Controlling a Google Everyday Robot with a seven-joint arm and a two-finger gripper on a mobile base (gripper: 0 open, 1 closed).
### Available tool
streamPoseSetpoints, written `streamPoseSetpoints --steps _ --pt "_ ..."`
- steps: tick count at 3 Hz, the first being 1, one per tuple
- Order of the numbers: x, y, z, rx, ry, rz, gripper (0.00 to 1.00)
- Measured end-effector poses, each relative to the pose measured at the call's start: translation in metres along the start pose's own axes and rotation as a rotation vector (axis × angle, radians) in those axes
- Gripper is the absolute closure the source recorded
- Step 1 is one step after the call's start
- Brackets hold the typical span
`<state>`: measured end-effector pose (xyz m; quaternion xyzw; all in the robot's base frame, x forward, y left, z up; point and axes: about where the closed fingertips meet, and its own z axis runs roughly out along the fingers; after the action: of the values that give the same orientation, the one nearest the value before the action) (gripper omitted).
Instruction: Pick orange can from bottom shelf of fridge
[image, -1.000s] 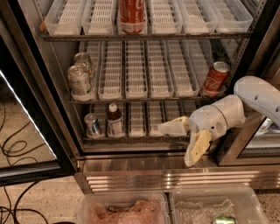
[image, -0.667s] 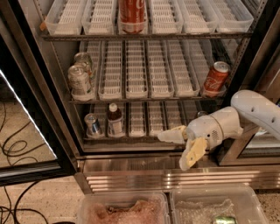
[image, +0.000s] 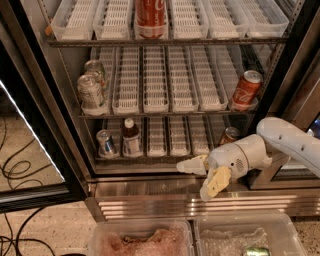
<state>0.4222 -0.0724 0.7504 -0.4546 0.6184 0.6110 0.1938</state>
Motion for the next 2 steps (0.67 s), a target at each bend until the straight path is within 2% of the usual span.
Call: streamPoseSetpoints --steps 1,2 --pt "0.005 -0.008 0.003 -0.012 -0.004 0.046 0.00" --pt "0.024 -0.019 0.011 -0.050 -0.019 0.129 0.00"
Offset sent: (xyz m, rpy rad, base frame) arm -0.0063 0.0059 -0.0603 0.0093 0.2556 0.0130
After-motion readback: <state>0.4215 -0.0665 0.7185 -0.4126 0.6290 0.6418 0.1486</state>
